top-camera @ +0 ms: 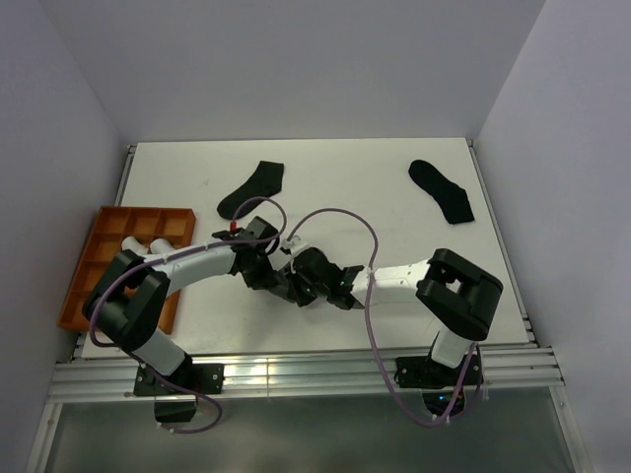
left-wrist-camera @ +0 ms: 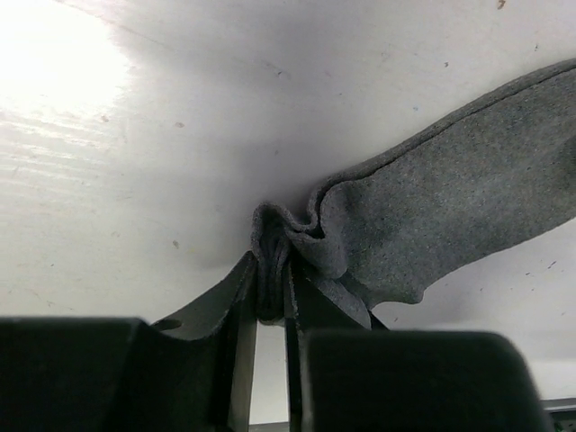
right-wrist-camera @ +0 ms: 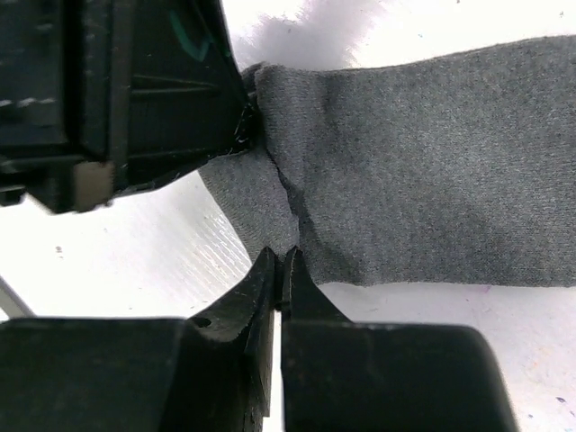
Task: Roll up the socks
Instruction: Roll the sock at the center of the board.
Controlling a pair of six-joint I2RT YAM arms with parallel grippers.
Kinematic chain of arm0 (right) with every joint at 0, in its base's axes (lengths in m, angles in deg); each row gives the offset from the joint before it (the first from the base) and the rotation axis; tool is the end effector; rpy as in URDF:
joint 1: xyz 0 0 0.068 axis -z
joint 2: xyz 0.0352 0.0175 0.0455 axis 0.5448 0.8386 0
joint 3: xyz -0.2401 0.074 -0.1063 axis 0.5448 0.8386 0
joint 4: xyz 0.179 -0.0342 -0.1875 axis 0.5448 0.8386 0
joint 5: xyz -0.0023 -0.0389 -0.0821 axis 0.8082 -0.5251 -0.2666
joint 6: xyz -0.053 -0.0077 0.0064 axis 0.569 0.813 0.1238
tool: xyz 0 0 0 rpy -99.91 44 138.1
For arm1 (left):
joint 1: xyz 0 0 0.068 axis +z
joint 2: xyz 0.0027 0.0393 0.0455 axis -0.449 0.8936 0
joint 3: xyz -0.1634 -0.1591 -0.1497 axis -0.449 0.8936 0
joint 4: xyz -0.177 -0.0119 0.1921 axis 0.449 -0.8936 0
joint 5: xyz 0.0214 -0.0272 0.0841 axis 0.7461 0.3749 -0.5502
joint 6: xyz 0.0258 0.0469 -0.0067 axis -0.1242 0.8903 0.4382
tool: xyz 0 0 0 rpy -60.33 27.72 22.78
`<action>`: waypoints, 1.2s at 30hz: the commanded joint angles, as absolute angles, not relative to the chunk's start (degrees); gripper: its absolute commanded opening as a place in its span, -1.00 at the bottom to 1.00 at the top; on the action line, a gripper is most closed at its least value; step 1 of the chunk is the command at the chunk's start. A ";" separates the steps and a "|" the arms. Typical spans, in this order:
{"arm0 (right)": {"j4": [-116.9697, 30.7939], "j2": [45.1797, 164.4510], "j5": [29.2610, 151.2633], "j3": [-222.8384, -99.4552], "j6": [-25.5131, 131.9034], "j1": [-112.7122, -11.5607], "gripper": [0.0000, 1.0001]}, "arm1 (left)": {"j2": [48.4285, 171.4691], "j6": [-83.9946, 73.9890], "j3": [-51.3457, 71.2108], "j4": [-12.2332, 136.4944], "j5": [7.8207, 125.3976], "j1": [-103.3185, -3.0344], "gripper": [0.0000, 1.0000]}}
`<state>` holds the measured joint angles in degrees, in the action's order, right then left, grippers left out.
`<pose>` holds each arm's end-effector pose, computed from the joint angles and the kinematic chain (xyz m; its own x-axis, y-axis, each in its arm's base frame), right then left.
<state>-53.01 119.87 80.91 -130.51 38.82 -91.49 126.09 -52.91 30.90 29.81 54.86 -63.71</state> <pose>0.1735 0.2810 0.1498 -0.6288 -0.3340 -0.7022 -0.6576 0.7103 0.2510 0.2322 -0.1724 0.1612 -0.8862 -0.4087 -0.2183 -0.3516 0.9000 -0.2576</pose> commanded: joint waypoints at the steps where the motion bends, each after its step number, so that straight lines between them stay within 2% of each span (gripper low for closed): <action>1: -50.37 119.97 82.35 -131.22 36.72 -90.23 -1.00 | 122.62 -54.94 32.70 28.65 51.58 -63.50 -0.58; 2: -49.67 120.06 83.92 -131.04 36.20 -88.83 -1.00 | 122.09 -55.29 33.23 28.82 51.41 -63.42 -0.55; 6: -50.18 120.33 92.98 -129.38 32.34 -83.92 -1.00 | 118.14 -57.23 35.07 30.58 50.26 -63.24 -0.08; 12: -54.75 122.34 106.51 -125.43 27.16 -76.53 -1.00 | 106.81 -60.57 41.93 39.27 50.61 -63.33 0.30; 17: -65.19 126.82 119.24 -121.99 18.46 -71.34 -1.00 | 104.07 -60.05 47.82 49.71 54.64 -63.41 0.33; 22: -70.30 129.81 124.01 -119.88 13.44 -68.26 -1.00 | 104.59 -58.29 51.25 57.38 57.82 -63.50 0.27; 36: -67.59 132.72 125.42 -122.25 13.96 -66.23 -1.00 | 106.87 -55.57 55.03 68.47 59.41 -64.12 0.23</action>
